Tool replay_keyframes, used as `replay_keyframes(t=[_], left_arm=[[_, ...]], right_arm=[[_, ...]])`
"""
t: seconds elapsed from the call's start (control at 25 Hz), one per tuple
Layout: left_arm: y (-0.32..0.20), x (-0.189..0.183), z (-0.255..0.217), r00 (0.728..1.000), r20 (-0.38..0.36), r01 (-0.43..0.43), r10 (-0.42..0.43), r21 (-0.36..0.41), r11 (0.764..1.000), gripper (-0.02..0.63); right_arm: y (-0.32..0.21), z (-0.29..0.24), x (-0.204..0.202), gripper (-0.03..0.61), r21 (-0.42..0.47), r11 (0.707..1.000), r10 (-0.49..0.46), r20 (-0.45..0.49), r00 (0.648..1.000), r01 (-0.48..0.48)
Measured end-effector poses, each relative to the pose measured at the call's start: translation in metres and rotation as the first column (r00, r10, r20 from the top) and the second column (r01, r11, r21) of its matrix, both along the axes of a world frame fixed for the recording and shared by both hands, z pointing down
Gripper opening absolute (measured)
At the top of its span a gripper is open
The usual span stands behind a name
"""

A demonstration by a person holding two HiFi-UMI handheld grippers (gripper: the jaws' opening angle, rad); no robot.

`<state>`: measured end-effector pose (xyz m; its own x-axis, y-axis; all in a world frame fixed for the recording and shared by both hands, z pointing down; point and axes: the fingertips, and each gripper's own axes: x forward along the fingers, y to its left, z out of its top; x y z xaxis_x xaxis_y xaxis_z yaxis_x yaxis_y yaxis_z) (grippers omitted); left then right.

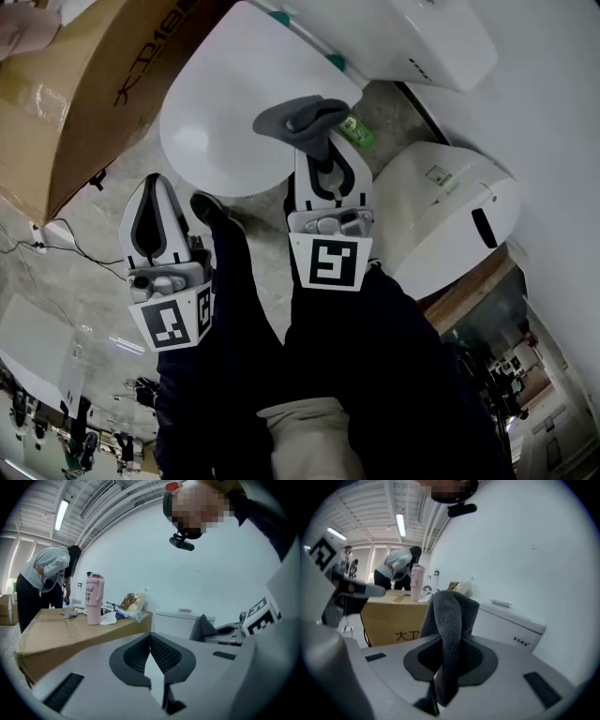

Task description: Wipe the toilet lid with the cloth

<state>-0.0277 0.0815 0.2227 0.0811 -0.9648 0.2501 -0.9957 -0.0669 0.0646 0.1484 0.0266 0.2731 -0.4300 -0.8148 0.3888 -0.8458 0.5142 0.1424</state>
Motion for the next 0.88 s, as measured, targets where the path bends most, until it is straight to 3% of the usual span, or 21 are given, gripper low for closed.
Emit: replay_keyframes(t=[0.12, 0.24, 0.4, 0.48, 0.56, 0.88], left_arm=[[0.001, 0.001, 0.001, 1.0, 0.002, 0.004, -0.004, -0.003, 1.0, 0.015], [0.002, -0.001, 0.002, 1.0, 0.002, 0.013, -0.013, -0.007, 1.0, 0.015], [0.002, 0.001, 0.003, 1.0, -0.005, 0.02, -0.02, -0.019, 1.0, 0.015], [0.002, 0.004, 0.004, 1.0, -0.005, 0.017, -0.017, -0.021, 1.0, 0.015], [0.002, 0.006, 0.004, 1.0, -0.005, 0.02, -0.02, -0.022, 1.0, 0.015], [0.005, 0.009, 0.013, 1.0, -0.003, 0.031, -0.031, -0.051, 0.998, 0.015]], right_arm=[[-0.009, 0.044, 0.018, 0.066, -0.028, 0.995, -0.097, -0.226, 0.969, 0.093], [-0.026, 0.084, 0.035, 0.066, -0.032, 0.974, -0.211, -0.468, 0.858, 0.222], [-0.046, 0.141, 0.064, 0.066, -0.144, 0.948, -0.306, -0.661, 0.685, 0.284], [-0.055, 0.166, 0.078, 0.066, -0.198, 0.938, -0.336, -0.721, 0.606, 0.284], [-0.065, 0.186, 0.091, 0.066, -0.243, 0.936, -0.348, -0.751, 0.561, 0.256], [-0.084, 0.239, 0.116, 0.066, -0.323, 0.926, -0.377, -0.808, 0.452, 0.195]])
